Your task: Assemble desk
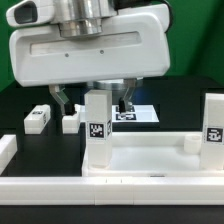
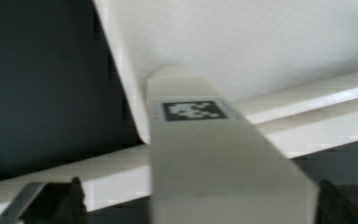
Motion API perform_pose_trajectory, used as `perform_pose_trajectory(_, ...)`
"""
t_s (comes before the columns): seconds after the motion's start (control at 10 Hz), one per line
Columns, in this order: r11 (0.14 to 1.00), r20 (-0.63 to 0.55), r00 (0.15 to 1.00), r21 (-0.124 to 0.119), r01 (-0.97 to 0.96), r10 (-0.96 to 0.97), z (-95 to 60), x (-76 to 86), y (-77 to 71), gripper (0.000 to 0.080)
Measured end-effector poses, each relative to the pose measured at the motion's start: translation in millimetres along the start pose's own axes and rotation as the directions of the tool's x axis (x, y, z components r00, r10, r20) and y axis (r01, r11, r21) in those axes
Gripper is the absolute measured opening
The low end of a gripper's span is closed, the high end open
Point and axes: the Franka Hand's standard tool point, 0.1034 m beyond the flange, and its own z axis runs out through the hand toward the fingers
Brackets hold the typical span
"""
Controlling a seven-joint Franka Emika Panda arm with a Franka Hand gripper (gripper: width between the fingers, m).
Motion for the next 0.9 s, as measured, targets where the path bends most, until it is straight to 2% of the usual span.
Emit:
perform_pose_trajectory(0.2, 1.0, -0.003, 1.0, -0.003, -0.017, 0.017, -2.5, -0.4, -5.8, 0.0648)
perform_pose_trajectory(0.3, 1.0, -0.001, 1.0, -0.001, -0.027, 0.027, -1.3, -0.7, -5.0, 0.0519)
perform_pose_trajectory(0.4, 0.999, -0.001, 0.999, -0.001, -0.04, 0.04, -0.9, -0.8, -4.7, 0.0519)
perform_pose_trajectory(0.5, 0.996, 0.0, 0.996, -0.001, -0.085, 0.085, -0.3, -1.1, -4.9, 0.0384)
perform_pose_trajectory(0.6, 0.991, 0.0, 0.991, -0.001, -0.136, 0.136, 0.1, -1.2, -4.9, 0.029)
perform_pose_trajectory(0.9, 0.925, -0.034, 0.924, 0.001, -0.38, 0.38, 1.6, 1.8, -7.3, 0.029)
